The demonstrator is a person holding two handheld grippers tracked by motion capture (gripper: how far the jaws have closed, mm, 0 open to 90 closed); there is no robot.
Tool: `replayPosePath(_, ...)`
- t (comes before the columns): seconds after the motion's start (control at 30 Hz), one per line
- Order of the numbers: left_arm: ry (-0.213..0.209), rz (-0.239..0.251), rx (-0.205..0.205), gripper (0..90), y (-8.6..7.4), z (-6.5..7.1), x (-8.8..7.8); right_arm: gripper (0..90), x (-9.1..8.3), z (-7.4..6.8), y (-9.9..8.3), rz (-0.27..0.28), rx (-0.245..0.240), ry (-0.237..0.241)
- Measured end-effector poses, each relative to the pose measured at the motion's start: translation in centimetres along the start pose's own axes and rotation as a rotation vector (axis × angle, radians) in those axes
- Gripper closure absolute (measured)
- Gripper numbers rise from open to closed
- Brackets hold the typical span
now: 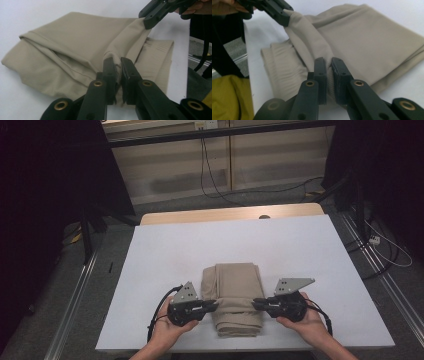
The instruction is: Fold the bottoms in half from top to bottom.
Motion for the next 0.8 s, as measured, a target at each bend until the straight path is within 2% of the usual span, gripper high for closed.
replayPosePath(0.17,-0.028,-0.002,0.005,83.6,-0.7,1.6,-0.6,82.5,-0.6,-1.2,-0.9,-0.005,0.007,0.01)
replayPosePath(0.23,-0.024,0.001,0.008,83.1,-1.0,2.1,-0.9,81.3,-0.8,-1.8,-1.2,-0.009,0.007,0.018)
replayPosePath(0.3,-0.038,-0.012,0.024,83.1,-1.5,2.8,-1.2,78.3,-1.0,-2.5,-1.5,-0.013,-0.001,0.015)
replayPosePath(0.4,-0.047,-0.029,0.024,81.0,-2.1,3.0,-1.3,75.5,-1.1,-3.6,-2.0,-0.017,0.001,0.039)
replayPosePath(0.43,-0.051,-0.029,0.017,79.5,-2.3,3.0,-1.2,74.4,-1.0,-3.9,-2.2,-0.03,0.0,0.033)
replayPosePath(0.5,-0.056,-0.042,0.016,73.8,-2.5,3.1,-0.9,73.2,-1.0,-4.6,-2.6,-0.048,-0.02,-0.002)
replayPosePath(0.57,-0.065,-0.073,0.028,65.4,-2.8,3.5,-0.5,73.2,-1.0,-4.9,-3.0,-0.045,0.004,0.001)
replayPosePath(0.6,-0.062,-0.088,0.044,64.1,-2.8,3.7,-0.4,72.7,-1.0,-5.0,-3.1,-0.057,-0.003,-0.005)
replayPosePath(0.63,-0.057,-0.086,0.049,61.9,-2.8,3.8,-0.3,71.9,-1.0,-4.9,-3.2,-0.055,-0.007,-0.001)
replayPosePath(0.7,-0.051,-0.073,0.033,56.4,-2.6,3.5,-0.4,71.2,-1.0,-4.7,-3.1,-0.045,0.002,0.004)
replayPosePath(0.73,-0.036,-0.06,0.024,51.6,-2.5,3.4,-0.4,70.5,-0.9,-4.6,-3.1,-0.033,0.009,-0.003)
replayPosePath(0.8,-0.009,-0.047,0.002,38.1,-2.4,3.1,-0.6,62.8,-1.0,-4.5,-3.0,-0.014,0.021,-0.018)
Point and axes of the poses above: each handheld gripper's, and its own axes: x roughly forward along the jaws, y roughly out of its top, z roughly to its right, the point moved 2 cm from there along x, roughly forward along the jaws, and after that the axes turned 3 degrees about -z, right-handed, at the moved point
